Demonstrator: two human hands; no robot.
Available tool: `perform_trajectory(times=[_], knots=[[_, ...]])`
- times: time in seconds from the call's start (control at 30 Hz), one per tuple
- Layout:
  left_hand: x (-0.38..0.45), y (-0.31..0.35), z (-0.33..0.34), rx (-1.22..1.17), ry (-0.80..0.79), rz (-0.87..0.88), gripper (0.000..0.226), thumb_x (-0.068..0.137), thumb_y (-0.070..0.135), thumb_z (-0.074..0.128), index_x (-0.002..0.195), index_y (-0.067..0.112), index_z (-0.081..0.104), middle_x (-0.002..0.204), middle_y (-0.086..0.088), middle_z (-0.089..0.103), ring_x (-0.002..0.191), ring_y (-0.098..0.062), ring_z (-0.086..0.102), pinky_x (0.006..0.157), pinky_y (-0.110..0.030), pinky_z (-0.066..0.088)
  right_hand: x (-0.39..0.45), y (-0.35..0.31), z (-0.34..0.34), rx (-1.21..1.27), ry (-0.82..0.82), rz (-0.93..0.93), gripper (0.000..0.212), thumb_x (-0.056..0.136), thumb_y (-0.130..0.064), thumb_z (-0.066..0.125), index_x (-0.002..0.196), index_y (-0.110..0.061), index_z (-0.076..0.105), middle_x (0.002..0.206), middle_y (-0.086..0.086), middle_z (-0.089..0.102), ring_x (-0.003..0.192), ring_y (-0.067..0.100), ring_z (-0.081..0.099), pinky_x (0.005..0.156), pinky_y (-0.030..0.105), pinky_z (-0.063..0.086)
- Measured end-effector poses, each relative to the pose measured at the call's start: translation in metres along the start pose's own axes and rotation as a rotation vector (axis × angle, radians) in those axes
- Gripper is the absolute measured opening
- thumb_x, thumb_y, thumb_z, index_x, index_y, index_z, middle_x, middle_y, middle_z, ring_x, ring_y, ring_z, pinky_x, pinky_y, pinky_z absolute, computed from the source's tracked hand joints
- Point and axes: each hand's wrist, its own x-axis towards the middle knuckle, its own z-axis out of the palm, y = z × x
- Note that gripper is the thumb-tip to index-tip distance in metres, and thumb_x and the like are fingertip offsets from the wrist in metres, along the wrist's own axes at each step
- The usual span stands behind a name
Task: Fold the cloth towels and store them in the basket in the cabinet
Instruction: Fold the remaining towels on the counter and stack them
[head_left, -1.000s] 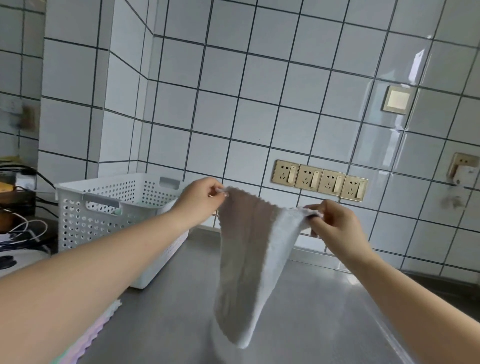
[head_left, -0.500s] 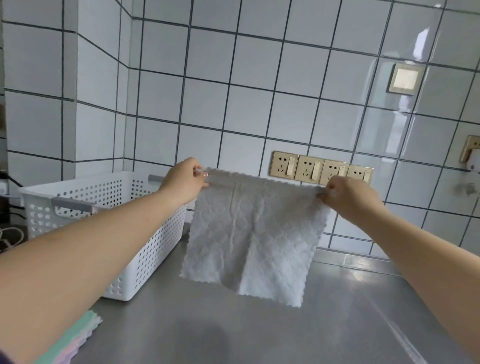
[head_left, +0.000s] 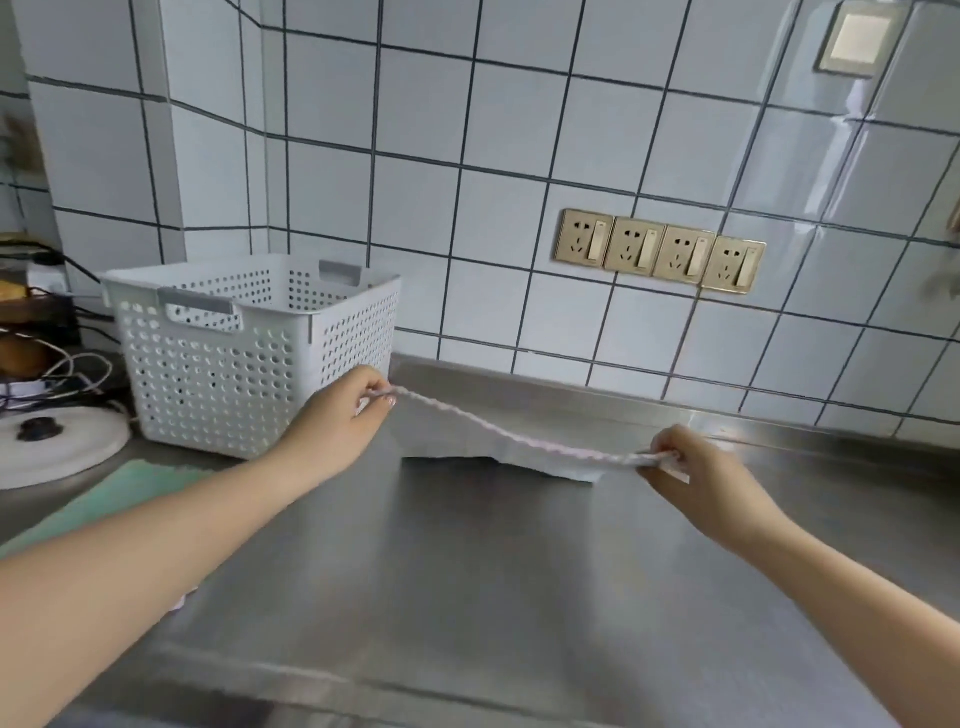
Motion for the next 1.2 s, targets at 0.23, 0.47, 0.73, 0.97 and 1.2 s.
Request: perform_trajectory(times=[0.23,0.47,0.73,0.97,1.2], knots=[[-0.112,-0.008,-0.004,0.098,-0.202,-0.014,0.012,0.095,0.016,0.051,0.085,0.022,0.048,0.077,-0.005,0.058,0.068,-0.014,0.052,0.062,-0.016,0.035,-0.098,0.014,0.034,0.081,-0.204,0.142,0.012,0.091,-0.025,0.059,0.093,-0.021,0.048,0.077,-0.002,0.059,0.072,0.019,0.055,0.064,0.019,0.041],[-0.166,-0.011,-0.012,0.099,-0.247,0.006,0.016,0.094,0.02,0.05,0.082,0.029,0.044,0.06,0.007,0.051,0.051,-0.005,0.044,0.052,-0.021,0.032,-0.148,0.006,0.025,0.153,-0.216,0.199,0.015,0.09,-0.015,0.06,0.084,-0.026,0.051,0.058,0.0,0.063,0.048,0.01,0.057,0.055,0.023,0.048],[-0.145,-0.018,-0.001,-0.019,-0.2,-0.112,0.016,0.094,0.022,0.053,0.103,0.035,0.051,0.056,0.006,0.048,0.047,-0.005,0.04,0.053,-0.025,0.031,-0.119,0.006,0.038,0.209,-0.194,0.311,0.017,0.089,-0.027,0.062,0.101,-0.02,0.053,0.082,-0.006,0.066,0.063,0.006,0.056,0.05,0.016,0.038],[-0.098,-0.022,0.015,0.051,-0.245,-0.176,0.055,0.096,0.022,0.05,0.145,0.024,0.025,0.063,-0.012,0.048,0.049,-0.01,0.036,0.05,-0.024,0.026,-0.075,0.017,0.059,0.186,-0.159,0.37,0.038,0.089,-0.027,0.063,0.123,-0.015,0.05,0.096,0.002,0.067,0.058,0.016,0.059,0.049,0.02,0.039],[-0.077,-0.031,0.031,0.139,-0.333,-0.23,0.067,0.094,0.024,0.053,0.149,0.021,0.015,0.063,0.0,0.049,0.056,-0.011,0.046,0.052,-0.021,0.03,-0.059,0.036,0.075,0.161,-0.209,0.384,0.032,0.088,-0.022,0.063,0.117,-0.018,0.051,0.075,-0.001,0.065,0.053,0.017,0.058,0.05,0.024,0.046]])
